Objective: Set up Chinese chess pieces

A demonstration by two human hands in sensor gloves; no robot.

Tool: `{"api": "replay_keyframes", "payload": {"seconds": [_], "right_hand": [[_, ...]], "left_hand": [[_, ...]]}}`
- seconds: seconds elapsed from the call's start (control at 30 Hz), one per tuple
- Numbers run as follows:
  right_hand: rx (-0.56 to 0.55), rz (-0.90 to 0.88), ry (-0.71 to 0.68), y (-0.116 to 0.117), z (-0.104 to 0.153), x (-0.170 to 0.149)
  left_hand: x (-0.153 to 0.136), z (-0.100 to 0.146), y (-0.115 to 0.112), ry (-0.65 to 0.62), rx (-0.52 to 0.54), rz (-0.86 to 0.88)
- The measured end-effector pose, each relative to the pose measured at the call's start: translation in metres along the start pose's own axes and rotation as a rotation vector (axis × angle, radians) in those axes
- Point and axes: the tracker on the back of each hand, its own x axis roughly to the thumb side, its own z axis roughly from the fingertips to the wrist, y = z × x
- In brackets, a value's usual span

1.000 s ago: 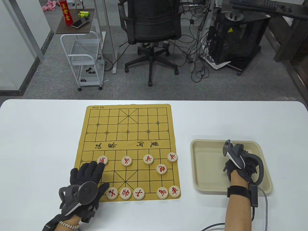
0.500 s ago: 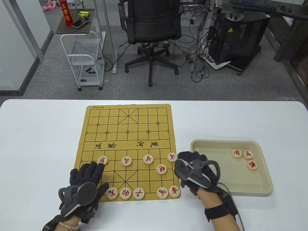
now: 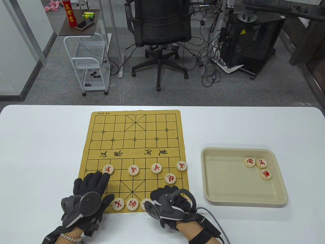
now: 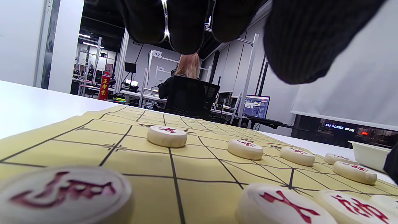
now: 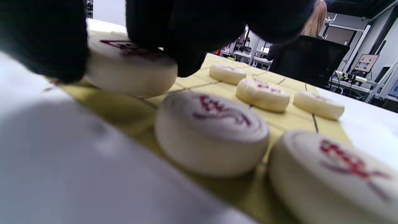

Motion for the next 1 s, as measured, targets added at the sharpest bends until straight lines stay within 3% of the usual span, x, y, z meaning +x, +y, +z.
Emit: {"api": "replay_keyframes", "payload": {"seconds": [0.17, 0.63, 0.73, 0.83, 1.0], "right_hand": [[0.015, -0.061, 0.022, 0.001, 0.0, -0.006], [0.059, -0.007, 0.068, 0.003, 0.0, -0.003], [0.114, -0.029, 0.058, 0.003, 0.0, -0.006], [0.121, -0.122, 0.083, -0.006, 0.001, -0.029], [0.029, -0.145, 0.38, -0.024, 0.008, -0.112]], "left_hand": [[0.0, 0.0, 0.0, -0.002, -0.011, -0.002], [0.001, -0.001, -0.001, 0.001, -0.019, -0.015], [0.001, -0.001, -0.002, 0.0, -0.023, -0.02], [0.001, -0.001, -0.002, 0.0, -0.027, -0.024], [0.002, -0.001, -0.002, -0.002, -0.031, -0.029]]}}
